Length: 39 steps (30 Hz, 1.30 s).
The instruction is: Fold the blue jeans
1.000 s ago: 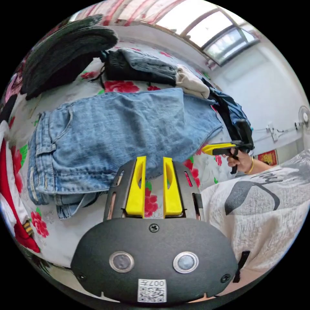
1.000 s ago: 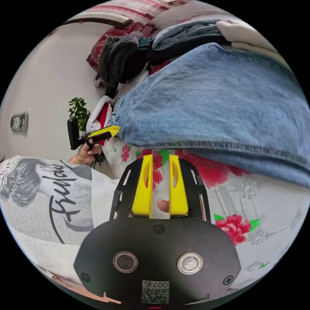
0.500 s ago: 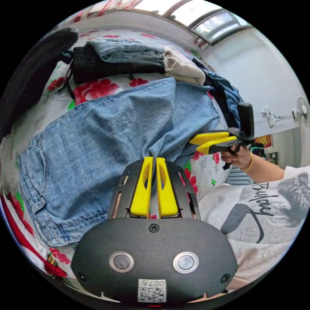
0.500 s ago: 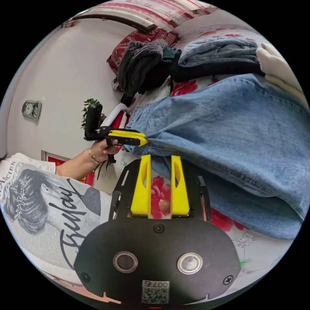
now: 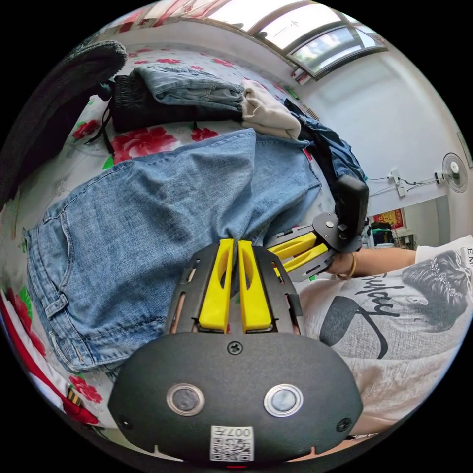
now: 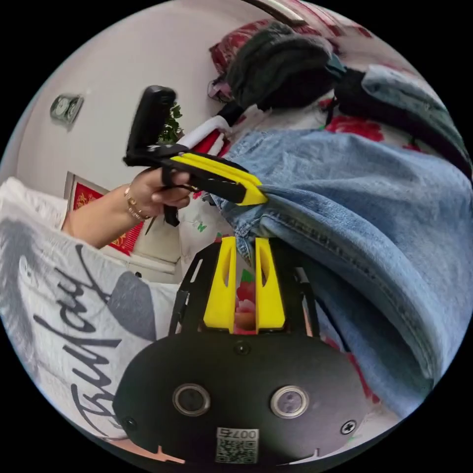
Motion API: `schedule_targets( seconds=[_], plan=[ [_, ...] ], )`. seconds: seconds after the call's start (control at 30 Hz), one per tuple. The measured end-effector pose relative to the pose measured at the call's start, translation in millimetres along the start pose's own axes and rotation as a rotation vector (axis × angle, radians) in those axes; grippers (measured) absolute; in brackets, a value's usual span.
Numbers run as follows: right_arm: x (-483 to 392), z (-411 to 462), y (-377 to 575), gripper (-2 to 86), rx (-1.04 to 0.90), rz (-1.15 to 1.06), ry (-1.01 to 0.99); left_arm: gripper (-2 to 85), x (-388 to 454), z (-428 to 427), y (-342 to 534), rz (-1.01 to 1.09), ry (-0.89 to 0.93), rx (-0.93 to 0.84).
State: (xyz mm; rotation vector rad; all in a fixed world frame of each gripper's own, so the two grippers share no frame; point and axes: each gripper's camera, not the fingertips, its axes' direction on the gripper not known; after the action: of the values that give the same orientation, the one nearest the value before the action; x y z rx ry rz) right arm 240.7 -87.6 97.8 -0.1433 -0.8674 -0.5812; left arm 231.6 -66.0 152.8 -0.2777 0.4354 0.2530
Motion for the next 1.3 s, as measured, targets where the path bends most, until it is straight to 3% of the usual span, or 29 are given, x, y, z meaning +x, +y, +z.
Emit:
schedule_targets(
  seconds=[0.17,0.33,0.47,0.6,0.77,0.87,0.93,1.0,1.1,1.17,1.3],
  plan=[
    [-20.1,-9.0,20.7,2.3,0.074,0.030,0.072,4.2,11.3,5.9,16.0,-0.030,-0.027,0.025],
    [7.6,-5.4,20.8,0.4,0.104,0.155,-0.119,5.5,71.4,-6.1,38.8,0.093,-0.194,0.127],
    [10.0,15.3,4.2,0.1,0.046,0.161,-0.150,7.3,105.6,52.9,43.0,0.153,-0.270,-0.040],
    [-2.7,30.4,-6.8,0.0,-0.050,0.094,-0.264,2.5,108.2,106.1,32.3,0.134,-0.395,-0.232],
    [46.8,-36.2,17.4,1.7,0.111,0.365,0.035,-0.5,124.5,93.3,39.4,0.230,-0.416,-0.196],
    [115.1,-119.7,73.4,3.2,0.341,0.737,0.232,-0.7,123.9,74.5,42.6,0.172,-0.365,-0.131],
    [148.4,-182.4,123.0,4.3,0.602,0.962,0.344,-0.8,125.0,68.6,42.9,0.148,-0.353,-0.117],
    [165.0,-211.7,139.5,4.9,0.680,1.086,0.463,-0.8,132.3,66.5,41.3,0.169,-0.375,-0.124],
    [193.3,-228.9,129.0,5.1,0.658,1.154,0.598,-0.8,138.3,64.0,33.7,0.164,-0.394,-0.149],
    [214.6,-218.4,113.5,4.3,0.588,1.186,0.542,-0.8,139.1,62.3,30.2,0.146,-0.394,-0.157],
    [205.5,-204.9,79.0,1.4,0.551,1.162,0.613,-0.8,145.8,61.3,28.6,0.146,-0.415,-0.166]
  ],
)
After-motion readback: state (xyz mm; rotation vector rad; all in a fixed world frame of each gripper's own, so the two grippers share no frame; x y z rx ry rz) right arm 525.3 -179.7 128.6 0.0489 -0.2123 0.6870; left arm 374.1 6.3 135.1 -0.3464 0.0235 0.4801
